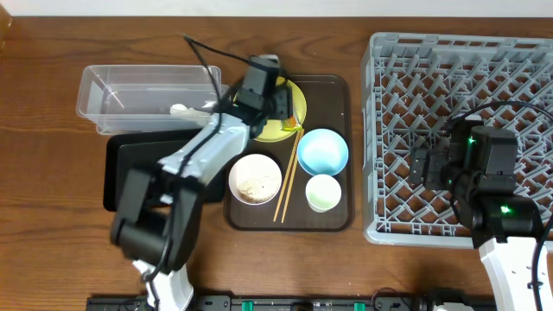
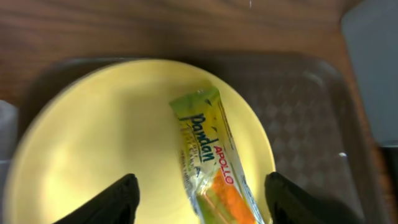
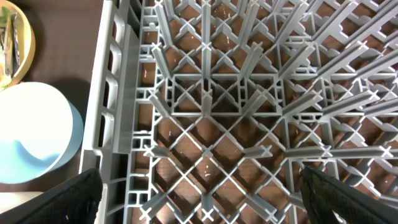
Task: Sort waste into correct bins and load items into the dishwasher rack
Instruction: 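Grasp the green Apollo snack wrapper on the yellow plate with left gripper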
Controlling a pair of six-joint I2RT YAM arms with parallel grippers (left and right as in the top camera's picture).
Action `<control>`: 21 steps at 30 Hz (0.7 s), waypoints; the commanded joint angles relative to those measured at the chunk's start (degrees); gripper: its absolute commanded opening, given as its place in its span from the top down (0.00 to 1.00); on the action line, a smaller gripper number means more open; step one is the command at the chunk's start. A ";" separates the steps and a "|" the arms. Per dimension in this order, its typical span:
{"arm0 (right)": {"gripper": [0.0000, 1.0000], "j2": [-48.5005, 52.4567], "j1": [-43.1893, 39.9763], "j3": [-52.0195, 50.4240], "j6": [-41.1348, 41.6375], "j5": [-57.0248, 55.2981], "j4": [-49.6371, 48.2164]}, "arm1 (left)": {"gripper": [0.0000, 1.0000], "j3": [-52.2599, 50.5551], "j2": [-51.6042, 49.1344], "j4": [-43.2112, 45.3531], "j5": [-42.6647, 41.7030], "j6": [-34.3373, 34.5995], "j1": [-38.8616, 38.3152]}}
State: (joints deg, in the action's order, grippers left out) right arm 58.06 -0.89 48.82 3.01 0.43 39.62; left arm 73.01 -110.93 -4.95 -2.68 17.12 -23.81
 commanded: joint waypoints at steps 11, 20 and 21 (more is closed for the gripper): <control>0.01 -0.02 0.55 1.11 0.79 0.26 0.07 | 0.30 0.20 -5.46 2.29 0.31 8.92 -1.44; 0.01 -0.02 0.55 1.11 0.79 0.28 0.13 | 0.30 0.20 -6.45 2.25 0.33 8.92 -2.03; 0.01 -0.02 0.55 1.11 0.79 0.28 0.20 | 0.30 0.20 -6.71 2.21 0.33 8.92 -2.05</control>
State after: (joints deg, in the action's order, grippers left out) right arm 58.06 -0.89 48.82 3.01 0.43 39.64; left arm 73.01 -116.01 -2.72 -2.66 25.54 -25.80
